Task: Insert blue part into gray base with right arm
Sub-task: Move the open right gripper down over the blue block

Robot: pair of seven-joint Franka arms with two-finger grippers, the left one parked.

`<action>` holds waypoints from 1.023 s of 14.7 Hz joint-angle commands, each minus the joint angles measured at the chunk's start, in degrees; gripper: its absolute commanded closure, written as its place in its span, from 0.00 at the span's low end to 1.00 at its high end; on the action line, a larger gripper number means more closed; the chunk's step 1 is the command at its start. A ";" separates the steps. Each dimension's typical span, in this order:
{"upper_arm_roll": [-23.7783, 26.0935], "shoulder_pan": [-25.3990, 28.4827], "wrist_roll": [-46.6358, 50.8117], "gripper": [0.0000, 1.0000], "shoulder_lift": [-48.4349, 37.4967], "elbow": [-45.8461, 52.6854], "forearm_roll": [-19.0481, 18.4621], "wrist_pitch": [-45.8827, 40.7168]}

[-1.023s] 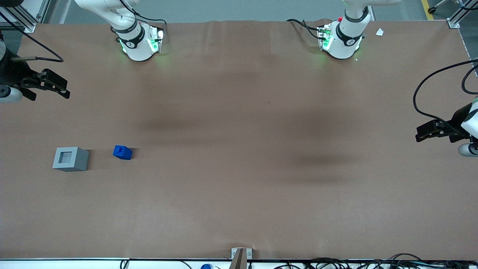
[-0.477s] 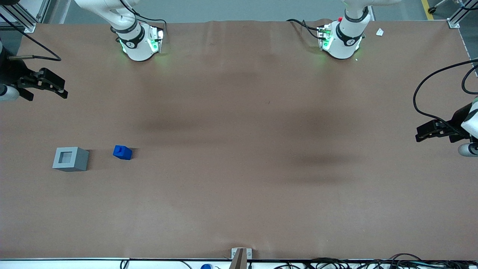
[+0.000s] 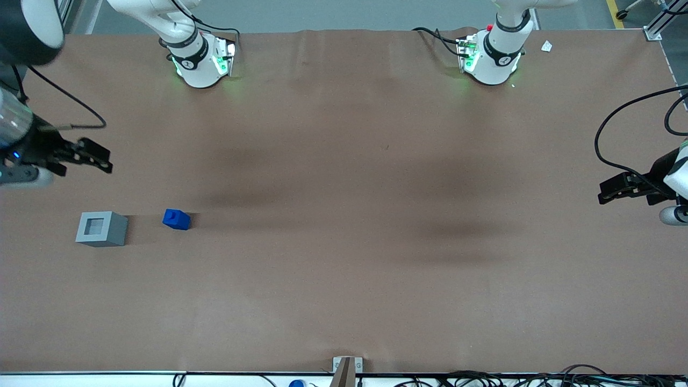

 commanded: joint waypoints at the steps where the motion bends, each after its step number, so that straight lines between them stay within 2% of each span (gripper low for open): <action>1: 0.04 -0.11 -0.64 0.00 1.79 -3.38 0.39 3.86; 9: 0.04 -1.69 -0.46 0.00 8.82 -10.49 0.39 14.32; 13: 0.12 -1.08 1.20 0.00 9.18 -20.16 0.39 28.63; 15: 0.12 -1.08 2.34 0.00 11.28 -21.23 0.39 31.47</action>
